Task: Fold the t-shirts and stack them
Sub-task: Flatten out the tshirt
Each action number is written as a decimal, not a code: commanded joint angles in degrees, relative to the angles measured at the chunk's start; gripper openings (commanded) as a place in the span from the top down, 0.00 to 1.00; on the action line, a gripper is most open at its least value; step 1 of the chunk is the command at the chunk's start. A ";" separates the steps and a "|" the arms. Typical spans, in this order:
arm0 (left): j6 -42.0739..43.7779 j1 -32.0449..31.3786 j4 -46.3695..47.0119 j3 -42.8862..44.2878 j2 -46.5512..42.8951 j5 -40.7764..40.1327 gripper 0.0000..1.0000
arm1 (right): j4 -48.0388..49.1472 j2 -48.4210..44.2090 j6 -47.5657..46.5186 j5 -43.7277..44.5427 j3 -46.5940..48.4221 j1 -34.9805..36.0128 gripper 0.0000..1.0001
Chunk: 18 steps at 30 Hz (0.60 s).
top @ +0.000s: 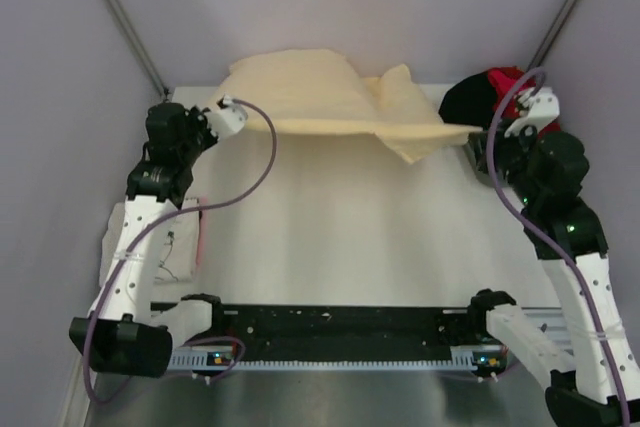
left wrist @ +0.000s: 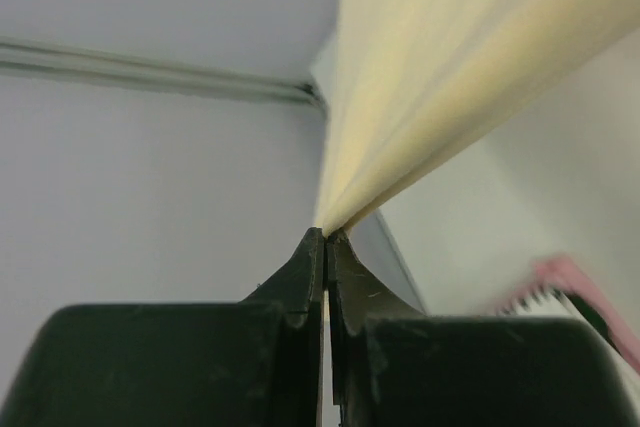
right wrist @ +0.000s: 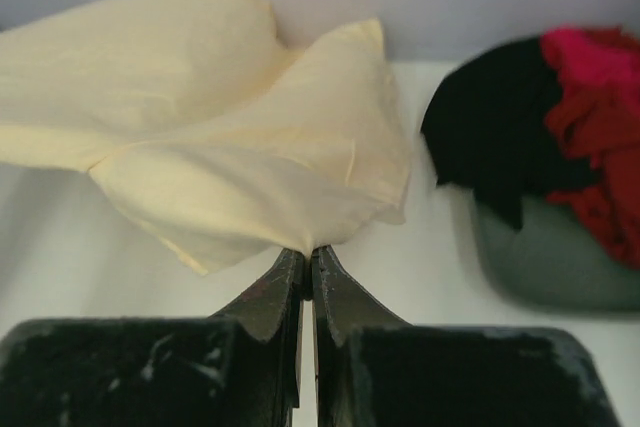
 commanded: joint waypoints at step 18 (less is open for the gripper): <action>-4.77 0.67 -8.87 -40.53 -6.72 -11.69 1.00 | -7.81 -11.21 24.31 -0.17 -36.99 16.50 1.00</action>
